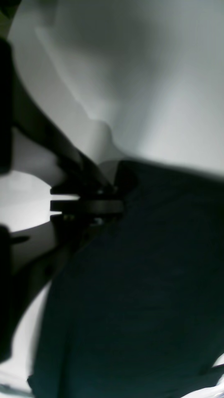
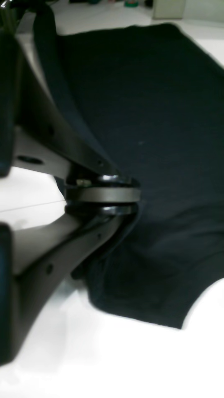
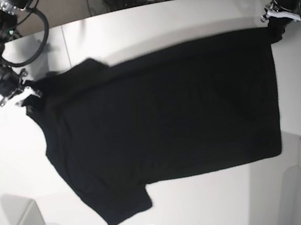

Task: Fold the T-shirt properly
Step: 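Lift both grasped corners and pull the shirt toward the robot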

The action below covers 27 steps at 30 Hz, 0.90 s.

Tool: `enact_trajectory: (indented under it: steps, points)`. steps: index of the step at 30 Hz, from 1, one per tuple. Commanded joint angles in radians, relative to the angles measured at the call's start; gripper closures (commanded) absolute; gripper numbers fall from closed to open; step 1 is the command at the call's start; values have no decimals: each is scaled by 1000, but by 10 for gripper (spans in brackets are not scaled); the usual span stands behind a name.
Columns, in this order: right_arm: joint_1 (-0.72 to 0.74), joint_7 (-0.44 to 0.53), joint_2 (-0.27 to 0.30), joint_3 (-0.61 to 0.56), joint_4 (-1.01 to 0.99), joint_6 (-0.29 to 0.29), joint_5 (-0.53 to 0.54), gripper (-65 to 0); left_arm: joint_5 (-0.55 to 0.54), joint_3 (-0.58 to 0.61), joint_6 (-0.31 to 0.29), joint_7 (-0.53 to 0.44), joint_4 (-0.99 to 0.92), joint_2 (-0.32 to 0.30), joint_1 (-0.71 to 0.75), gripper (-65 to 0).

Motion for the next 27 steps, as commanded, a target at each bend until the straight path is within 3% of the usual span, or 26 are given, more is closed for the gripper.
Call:
enact_trajectory:
  steps: [1,4,9,16,21,27]
  points:
    - [15,13,11,2,-7,-1,13,0,-12,-20,-1,13,15,-11,-20,0]
    - [51,13,11,2,-74,-1,13,0,-10,-37,0,75,15,-11,-83,0]
    - [118,13,11,0,-156,-1,13,0,10,-27,83,85,15,-14,-137,0]
    - [213,15,13,0,-237,-51,13,0,10,-25,92,87,14,-18,-195,0]
    - [281,15,28,-2,-300,-53,13,0,10,72,166,82,-28,-54,-221,0]
    - [307,23,33,-2,-343,-53,13,0,11,84,166,81,-97,-55,-280,0]
